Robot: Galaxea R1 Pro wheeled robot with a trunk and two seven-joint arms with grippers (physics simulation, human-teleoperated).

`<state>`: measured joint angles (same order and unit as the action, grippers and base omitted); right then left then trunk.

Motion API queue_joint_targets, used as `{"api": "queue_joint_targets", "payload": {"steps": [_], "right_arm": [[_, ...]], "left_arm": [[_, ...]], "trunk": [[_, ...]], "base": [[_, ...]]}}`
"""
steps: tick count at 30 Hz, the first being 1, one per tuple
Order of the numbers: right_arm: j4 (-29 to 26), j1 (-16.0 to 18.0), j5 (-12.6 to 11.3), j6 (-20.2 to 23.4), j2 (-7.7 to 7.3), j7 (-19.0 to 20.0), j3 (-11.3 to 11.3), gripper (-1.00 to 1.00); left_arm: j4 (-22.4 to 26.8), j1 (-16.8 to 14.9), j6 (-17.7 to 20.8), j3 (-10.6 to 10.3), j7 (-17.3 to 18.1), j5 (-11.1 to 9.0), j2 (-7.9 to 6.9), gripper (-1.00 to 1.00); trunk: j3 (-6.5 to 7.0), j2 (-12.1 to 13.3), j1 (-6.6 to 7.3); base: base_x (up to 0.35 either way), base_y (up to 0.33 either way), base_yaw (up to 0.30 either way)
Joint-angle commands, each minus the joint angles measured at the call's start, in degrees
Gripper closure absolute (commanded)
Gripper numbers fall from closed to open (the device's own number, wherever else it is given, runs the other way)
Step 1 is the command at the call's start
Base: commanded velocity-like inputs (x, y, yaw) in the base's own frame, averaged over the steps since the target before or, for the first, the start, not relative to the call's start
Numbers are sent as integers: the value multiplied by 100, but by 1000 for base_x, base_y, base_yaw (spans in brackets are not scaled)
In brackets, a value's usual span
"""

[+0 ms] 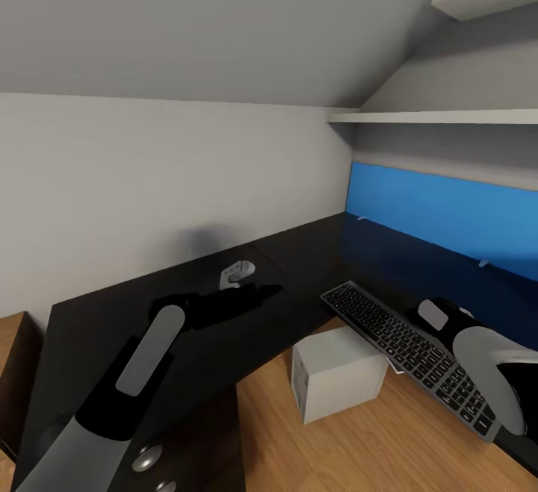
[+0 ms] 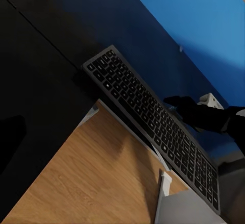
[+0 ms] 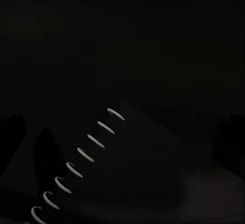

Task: In the bedroom, organize the workspace by keeping the computer under the desk, ensuring the monitor is on the desk, placing the keyboard on the desk next to the monitor, placing the mouse on the desk next to the keyboard, moving the folder from the swivel chair onto the desk next to the mouse, stacking the notebook on top of the folder with the pen on top of the notebook, and positioning the swivel chair next to the desk.

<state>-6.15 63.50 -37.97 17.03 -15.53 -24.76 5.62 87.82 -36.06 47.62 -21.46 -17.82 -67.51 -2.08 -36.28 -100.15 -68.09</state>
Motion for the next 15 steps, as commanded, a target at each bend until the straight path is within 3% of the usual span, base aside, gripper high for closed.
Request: {"api": "queue_joint_targets", "payload": {"steps": [1,15], "right_arm": [[8,-4,-166,54,-2,-41,-123,-100],[7,-4,-166,52,-2,-44,-123,-100]], "left_arm": [[7,-6,2,-7,-59,-60,-4,-100],[-1,-6,2,-7,-66,-60,-3,-100]], "trunk": [[-7,-2,0],[-7,-2,0]], "base": [[0,0,0],[0,0,0]]}}
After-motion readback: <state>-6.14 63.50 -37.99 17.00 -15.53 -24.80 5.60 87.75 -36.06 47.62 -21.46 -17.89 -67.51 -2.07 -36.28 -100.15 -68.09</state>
